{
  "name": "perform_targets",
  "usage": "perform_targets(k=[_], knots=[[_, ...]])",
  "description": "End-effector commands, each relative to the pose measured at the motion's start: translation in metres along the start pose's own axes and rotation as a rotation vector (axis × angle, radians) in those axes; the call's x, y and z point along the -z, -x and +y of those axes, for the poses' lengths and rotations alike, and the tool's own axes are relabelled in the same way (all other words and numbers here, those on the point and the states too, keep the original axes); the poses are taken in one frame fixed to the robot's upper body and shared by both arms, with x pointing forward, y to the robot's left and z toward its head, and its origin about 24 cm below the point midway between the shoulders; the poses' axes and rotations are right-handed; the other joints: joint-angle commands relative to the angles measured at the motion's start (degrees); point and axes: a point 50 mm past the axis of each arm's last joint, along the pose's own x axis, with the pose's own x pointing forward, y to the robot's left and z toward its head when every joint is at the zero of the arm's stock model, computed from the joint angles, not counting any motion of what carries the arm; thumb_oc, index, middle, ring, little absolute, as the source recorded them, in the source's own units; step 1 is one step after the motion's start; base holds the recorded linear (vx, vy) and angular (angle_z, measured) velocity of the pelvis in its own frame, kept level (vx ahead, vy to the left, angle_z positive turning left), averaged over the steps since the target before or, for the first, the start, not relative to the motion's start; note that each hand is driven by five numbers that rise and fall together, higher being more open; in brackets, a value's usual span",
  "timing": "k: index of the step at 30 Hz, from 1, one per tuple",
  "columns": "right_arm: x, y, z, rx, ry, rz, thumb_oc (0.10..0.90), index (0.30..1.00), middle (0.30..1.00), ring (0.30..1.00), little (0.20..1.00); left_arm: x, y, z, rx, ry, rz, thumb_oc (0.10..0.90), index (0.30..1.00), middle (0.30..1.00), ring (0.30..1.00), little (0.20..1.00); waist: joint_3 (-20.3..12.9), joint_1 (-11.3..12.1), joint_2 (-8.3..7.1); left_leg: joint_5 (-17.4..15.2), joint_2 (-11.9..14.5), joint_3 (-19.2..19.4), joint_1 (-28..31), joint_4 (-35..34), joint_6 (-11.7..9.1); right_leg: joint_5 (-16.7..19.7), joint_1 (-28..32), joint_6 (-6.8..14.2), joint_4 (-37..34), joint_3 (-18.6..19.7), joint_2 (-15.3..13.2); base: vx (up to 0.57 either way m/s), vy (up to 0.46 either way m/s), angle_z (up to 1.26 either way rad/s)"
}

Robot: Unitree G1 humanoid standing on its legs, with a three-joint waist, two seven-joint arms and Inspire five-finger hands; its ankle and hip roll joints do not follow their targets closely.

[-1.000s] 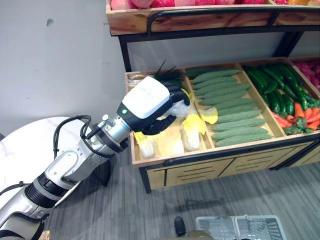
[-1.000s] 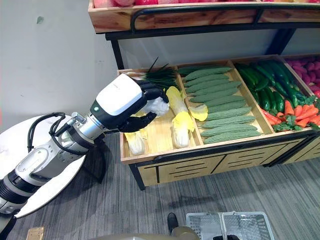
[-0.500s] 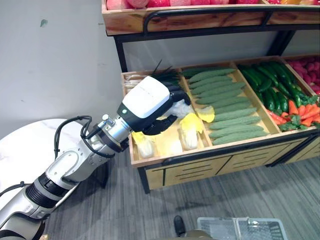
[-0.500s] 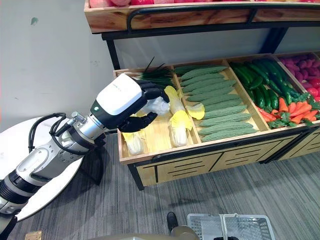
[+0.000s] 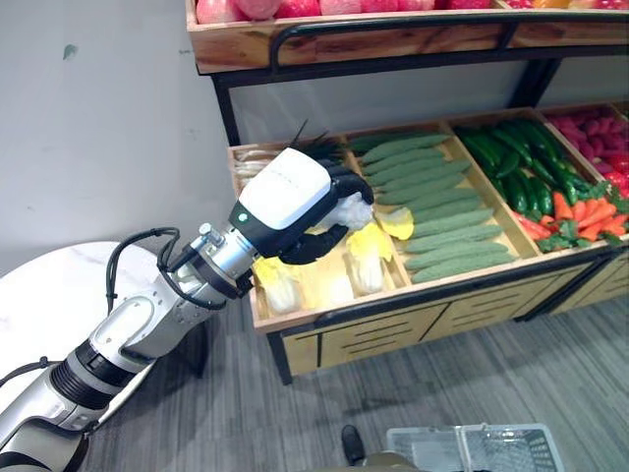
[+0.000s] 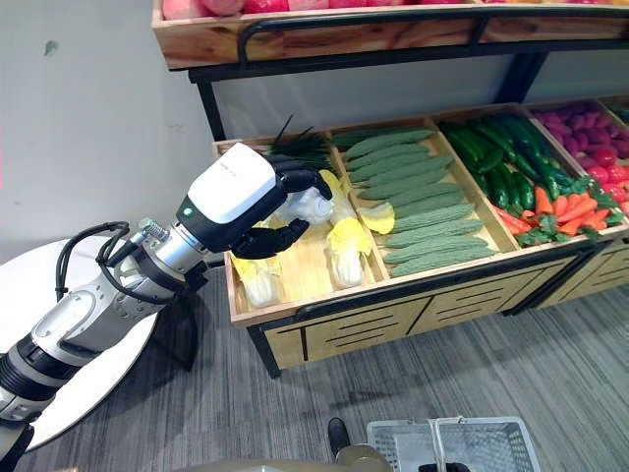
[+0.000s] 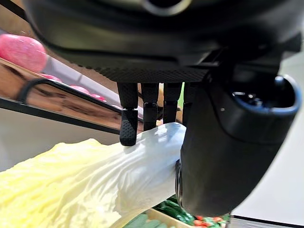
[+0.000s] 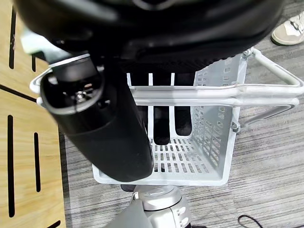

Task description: Get the vegetables into the basket

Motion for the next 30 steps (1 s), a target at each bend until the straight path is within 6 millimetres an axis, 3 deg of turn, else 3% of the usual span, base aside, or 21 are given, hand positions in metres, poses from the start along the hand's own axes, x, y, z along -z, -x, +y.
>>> perform_targets(k=[1, 2, 3, 4, 5, 6, 7, 8, 11, 12, 14, 15, 18, 19, 21, 25, 28, 30], knots=[[-0.008, -0.001, -0.011, 0.036, -0.013, -0.021, 0.400, 0.300, 0.300, 0.300, 0.300, -0.010, -0.016, 0.049, -0.257, -0.025, -0.087, 0.400, 0.300, 0.300, 0.300, 0.300, -2.0, -1.2, -0.71, -1.7, 0.5, -1.4, -4.5, 1.6, -1.9, -7.1, 6.0, 4.3, 1.3, 2.0, -1.7, -0.02, 0.040, -0.64], [-0.010, -0.001, -0.010, 0.039, -0.014, -0.028, 0.400, 0.300, 0.300, 0.300, 0.300, -0.010, -0.016, 0.049, -0.264, -0.017, -0.085, 0.400, 0.300, 0.300, 0.300, 0.300, -1.7, -1.6, -0.96, -2.0, 0.5, -0.4, -5.1, 2.3, -1.8, -6.7, 5.3, 4.7, 1.4, 2.7, -1.6, -0.22, 0.014, -0.87], [-0.031, -0.002, -0.008, 0.041, -0.009, -0.090, 0.400, 0.300, 0.300, 0.300, 0.300, -0.010, -0.020, 0.047, -0.269, 0.010, -0.088, 0.400, 0.300, 0.300, 0.300, 0.300, -0.1, -2.0, -2.03, -2.8, 1.2, 4.0, -8.5, 4.9, -1.4, -4.4, 0.9, 6.7, 2.6, 5.8, -0.8, -0.26, -0.004, -0.81], [-0.038, -0.003, -0.007, 0.039, -0.009, -0.109, 0.400, 0.300, 0.300, 0.300, 0.300, -0.011, -0.021, 0.047, -0.265, 0.015, -0.094, 0.400, 0.300, 0.300, 0.300, 0.300, 0.2, -2.2, -2.25, -2.8, 1.6, 5.5, -9.2, 4.9, -1.5, -3.5, -0.7, 7.3, 2.9, 5.8, -0.7, -0.33, -0.074, -1.96], [-0.048, -0.002, -0.004, 0.033, 0.001, -0.147, 0.400, 0.300, 0.300, 0.300, 0.300, -0.009, -0.022, 0.046, -0.255, 0.021, -0.088, 0.400, 0.300, 0.300, 0.300, 0.300, 0.8, -1.6, -2.28, -2.8, 3.2, 8.3, -10.4, 5.1, -2.1, -3.3, -4.0, 7.9, 4.7, -0.8, -2.0, -0.17, -0.094, -1.76], [-0.052, -0.002, -0.003, 0.033, 0.009, -0.164, 0.400, 0.300, 0.300, 0.300, 0.300, -0.008, -0.023, 0.045, -0.252, 0.026, -0.085, 0.400, 0.300, 0.300, 0.300, 0.300, 0.9, -1.3, -1.84, -2.6, 4.2, 9.5, -11.0, 5.5, -2.4, -4.8, -4.4, 7.0, 6.3, -6.7, -4.1, -0.13, -0.066, -2.02], [-0.053, -0.002, -0.004, 0.033, 0.013, -0.167, 0.400, 0.300, 0.300, 0.300, 0.300, -0.008, -0.024, 0.045, -0.249, 0.025, -0.086, 0.400, 0.300, 0.300, 0.300, 0.300, 0.9, -1.4, -1.35, -2.9, 4.6, 10.0, -10.9, 5.5, -2.5, -5.8, -4.0, 6.5, 6.9, -9.2, -5.2, -0.17, -0.017, -1.47], [-0.056, -0.002, -0.005, 0.039, 0.010, -0.180, 0.400, 0.300, 0.300, 0.300, 0.300, -0.007, -0.025, 0.045, -0.247, 0.034, -0.079, 0.400, 0.300, 0.300, 0.300, 0.300, 0.9, -0.9, -0.19, -2.8, 6.3, 13.6, -12.0, 6.9, -2.7, -9.5, -0.4, 5.2, 11.2, -18.6, -10.6, -0.19, 0.006, -1.25], [-0.058, -0.002, -0.004, 0.032, 0.016, -0.183, 0.400, 0.300, 0.300, 0.300, 0.300, -0.005, -0.022, 0.047, -0.247, 0.035, -0.066, 0.400, 0.300, 0.300, 0.300, 0.300, -0.6, 0.2, 0.11, -3.9, 7.0, 16.5, -13.6, 8.3, -3.1, -10.4, 5.4, 5.8, 13.1, -23.9, -15.0, -0.14, -0.012, -0.63], [-0.058, -0.002, -0.004, 0.032, 0.018, -0.183, 0.400, 0.300, 0.300, 0.300, 0.300, -0.005, -0.022, 0.047, -0.246, 0.035, -0.065, 0.400, 0.300, 0.300, 0.300, 0.300, -0.4, 0.1, -0.01, -2.9, 7.1, 17.7, -14.1, 8.7, -2.8, -9.7, 5.2, 5.5, 13.0, -24.4, -15.1, -0.06, -0.022, -0.90], [-0.056, -0.002, -0.001, 0.023, 0.015, -0.178, 0.400, 0.300, 0.300, 0.300, 0.300, -0.006, -0.020, 0.047, -0.247, 0.046, -0.062, 0.400, 0.300, 0.300, 0.300, 0.300, -3.1, 1.1, -1.21, -3.7, 7.5, 20.5, -15.6, 8.9, -3.2, -7.8, 10.3, 7.2, 12.4, -25.3, -17.1, -0.09, -0.034, -0.83], [-0.056, -0.001, -0.001, 0.023, 0.015, -0.178, 0.400, 0.300, 0.300, 0.300, 0.300, -0.006, -0.020, 0.047, -0.246, 0.046, -0.062, 0.400, 0.300, 0.300, 0.300, 0.300, -3.1, 1.1, -1.22, -3.7, 7.4, 20.5, -15.6, 8.9, -3.2, -7.8, 10.3, 7.3, 12.4, -25.3, -17.1, -0.11, -0.058, -0.70], [-0.054, -0.001, 0.004, 0.000, 0.040, -0.170, 0.400, 0.300, 0.300, 0.300, 0.300, 0.000, -0.012, 0.043, -0.213, 0.043, -0.024, 0.400, 0.300, 0.300, 0.300, 0.300, -5.2, 3.4, -3.42, -3.2, 8.2, 26.4, -17.9, 10.0, -3.0, -5.5, 14.2, 9.1, 9.9, -29.4, -16.7, -0.18, -0.105, -1.28], [-0.051, -0.001, 0.008, -0.008, 0.052, -0.168, 0.400, 0.300, 0.300, 0.300, 0.300, 0.005, -0.005, 0.041, -0.193, 0.023, 0.012, 0.400, 0.300, 0.300, 0.300, 0.300, -4.7, 4.5, -4.13, -2.6, 9.8, 29.9, -17.9, 10.9, -3.7, -7.3, 13.0, 9.3, 7.3, -33.2, -16.1, -0.18, -0.127, -1.38], [-0.050, -0.001, 0.009, -0.009, 0.058, -0.166, 0.400, 0.300, 0.300, 0.300, 0.300, 0.008, 0.000, 0.041, -0.184, 0.014, 0.032, 0.400, 0.300, 0.300, 0.300, 0.300, -4.2, 4.9, -4.07, -2.2, 11.0, 31.2, -18.0, 11.4, -4.1, -9.1, 12.6, 8.8, 6.4, -35.2, -15.8, -0.14, -0.128, -1.40], [-0.040, -0.002, 0.004, 0.001, 0.064, -0.133, 0.400, 0.300, 0.300, 0.300, 0.300, 0.009, 0.004, 0.036, -0.161, 0.025, 0.046, 0.400, 0.300, 0.300, 0.300, 0.300, -2.7, 3.4, -3.49, 1.0, 13.0, 30.4, -19.2, 12.2, -6.2, -15.1, 12.7, 6.3, 3.1, -33.0, -11.8, -0.10, -0.150, -0.66], [-0.036, -0.002, -0.001, 0.010, 0.046, -0.120, 0.400, 0.300, 0.300, 0.300, 0.300, 0.008, 0.003, 0.032, -0.148, 0.043, 0.044, 0.400, 0.300, 0.300, 0.300, 0.300, -1.6, 2.7, -2.99, 4.0, 13.4, 29.5, -19.5, 10.4, -7.2, -16.3, 12.5, 4.9, 2.5, -32.0, -10.1, -0.13, -0.141, -0.28], [-0.022, -0.001, -0.005, 0.019, 0.033, -0.077, 0.400, 0.300, 0.300, 0.300, 0.300, 0.006, 0.001, 0.027, -0.135, 0.064, 0.037, 0.400, 0.300, 0.300, 0.300, 0.300, -0.5, 1.9, -2.72, 5.6, 13.4, 28.2, -19.2, 8.7, -7.7, -17.5, 12.8, 4.2, 2.5, -32.0, -8.4, -0.09, -0.156, -0.04]])
